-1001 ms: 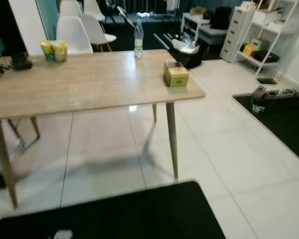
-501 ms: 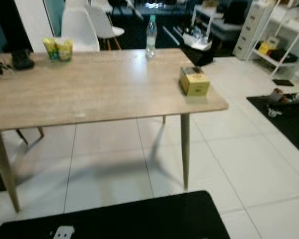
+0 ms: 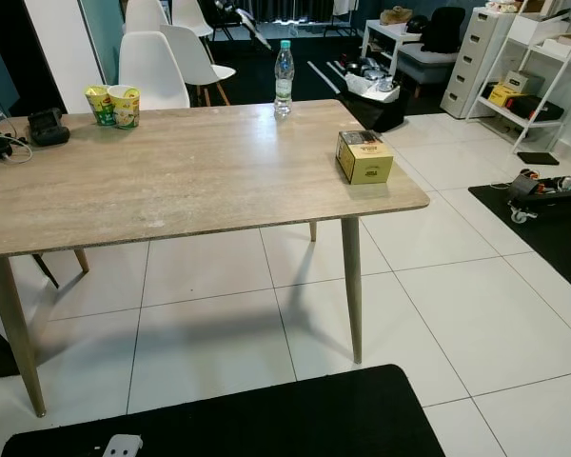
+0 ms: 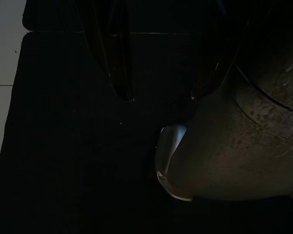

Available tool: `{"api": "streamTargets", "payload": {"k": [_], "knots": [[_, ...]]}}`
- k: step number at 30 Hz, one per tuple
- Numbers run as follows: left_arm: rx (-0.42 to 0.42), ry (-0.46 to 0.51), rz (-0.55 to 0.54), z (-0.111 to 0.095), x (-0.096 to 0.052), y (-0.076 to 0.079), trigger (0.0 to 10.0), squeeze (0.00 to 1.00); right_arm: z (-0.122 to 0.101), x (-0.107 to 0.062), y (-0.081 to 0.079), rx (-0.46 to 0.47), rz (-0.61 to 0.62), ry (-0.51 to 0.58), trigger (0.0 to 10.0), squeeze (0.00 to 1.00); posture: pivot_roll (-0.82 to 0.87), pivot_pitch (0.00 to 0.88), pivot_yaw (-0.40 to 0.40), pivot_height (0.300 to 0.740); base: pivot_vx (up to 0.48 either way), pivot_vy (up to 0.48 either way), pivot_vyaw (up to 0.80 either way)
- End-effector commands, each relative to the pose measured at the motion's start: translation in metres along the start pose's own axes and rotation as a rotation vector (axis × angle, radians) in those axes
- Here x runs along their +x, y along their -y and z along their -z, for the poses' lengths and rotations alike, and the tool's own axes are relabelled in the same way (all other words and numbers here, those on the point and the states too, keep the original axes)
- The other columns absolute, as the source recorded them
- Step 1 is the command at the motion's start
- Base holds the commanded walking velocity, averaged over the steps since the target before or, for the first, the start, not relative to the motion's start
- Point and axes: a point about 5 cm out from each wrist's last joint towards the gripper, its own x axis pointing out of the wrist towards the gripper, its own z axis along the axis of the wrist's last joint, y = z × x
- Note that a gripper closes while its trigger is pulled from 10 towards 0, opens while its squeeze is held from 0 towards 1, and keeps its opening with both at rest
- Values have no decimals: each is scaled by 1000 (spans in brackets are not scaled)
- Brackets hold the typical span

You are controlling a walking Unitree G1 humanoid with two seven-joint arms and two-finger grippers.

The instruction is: Restocking fridge

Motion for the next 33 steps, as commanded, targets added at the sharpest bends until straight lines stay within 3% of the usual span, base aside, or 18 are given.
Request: {"api": "streamTargets", "payload": {"k": [1, 18, 26, 33], "knots": [[27, -19, -14, 4, 0, 1, 10000, 0, 1, 1, -3, 4, 0, -6, 10000, 0, 20, 0, 2, 740, 0, 0, 0], [56, 40, -61, -7, 2, 1, 10000, 0, 6, -4, 15, -28, 119, -33, 10000, 0, -4, 0, 25, 740, 0, 0, 0], [95, 21, -57, -10, 0, -8, 10000, 0, 6, 0, 2, -42, 118, -39, 10000, 0, -3, 0, 41, 740, 0, 0, 0], [47, 67, -74, -25, 0, -14, 10000, 0, 0, 1, 2, -61, 114, -34, 10000, 0, 25, 0, 28, 740, 0, 0, 0]]}}
